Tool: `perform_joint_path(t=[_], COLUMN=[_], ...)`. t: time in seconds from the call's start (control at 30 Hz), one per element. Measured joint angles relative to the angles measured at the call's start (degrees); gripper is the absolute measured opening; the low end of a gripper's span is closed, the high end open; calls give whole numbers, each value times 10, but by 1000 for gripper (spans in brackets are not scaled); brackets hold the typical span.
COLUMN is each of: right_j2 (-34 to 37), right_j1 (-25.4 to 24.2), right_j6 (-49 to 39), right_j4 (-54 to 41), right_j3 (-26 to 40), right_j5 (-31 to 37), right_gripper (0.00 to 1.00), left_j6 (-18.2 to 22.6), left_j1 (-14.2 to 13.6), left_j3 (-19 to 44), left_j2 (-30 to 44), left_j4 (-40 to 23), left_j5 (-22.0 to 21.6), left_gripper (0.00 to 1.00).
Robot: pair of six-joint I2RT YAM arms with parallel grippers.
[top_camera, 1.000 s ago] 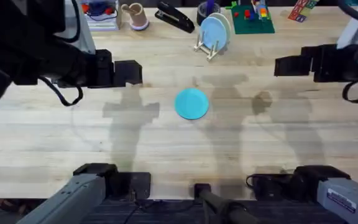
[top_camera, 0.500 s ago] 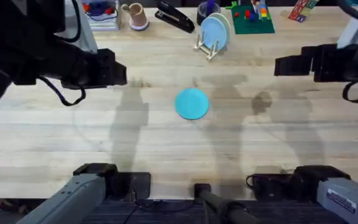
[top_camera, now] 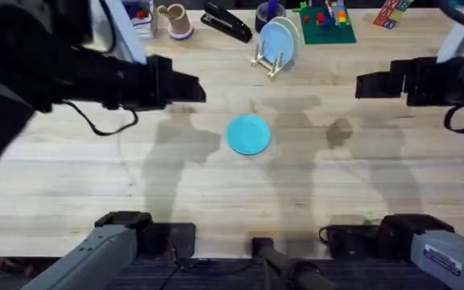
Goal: Pick up the plates from the table one by one and place each into a slot on the dish rack.
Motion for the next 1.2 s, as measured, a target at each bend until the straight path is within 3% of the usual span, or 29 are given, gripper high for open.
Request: perform_joint_path(t=[0.23,0.5,0.83,1.2], right_j2=[0,0,0,0], right_j1=[0,0,0,0], right_j6=[0,0,0,0], right_j4=[0,-9,-10,-10], right_j3=[0,0,0,0], right_j5=[0,0,0,0], right_gripper=[993,994,993,995], left_j6=[4,5,3,0], left_j1=[-1,-1,-1,-1], left_j3=[-107,-207,-263,-264], left_j2=[0,0,3,114], left_j4=[137,213,294,365], left_j5=[83,129,150,166], left_gripper=[42,42,42,42])
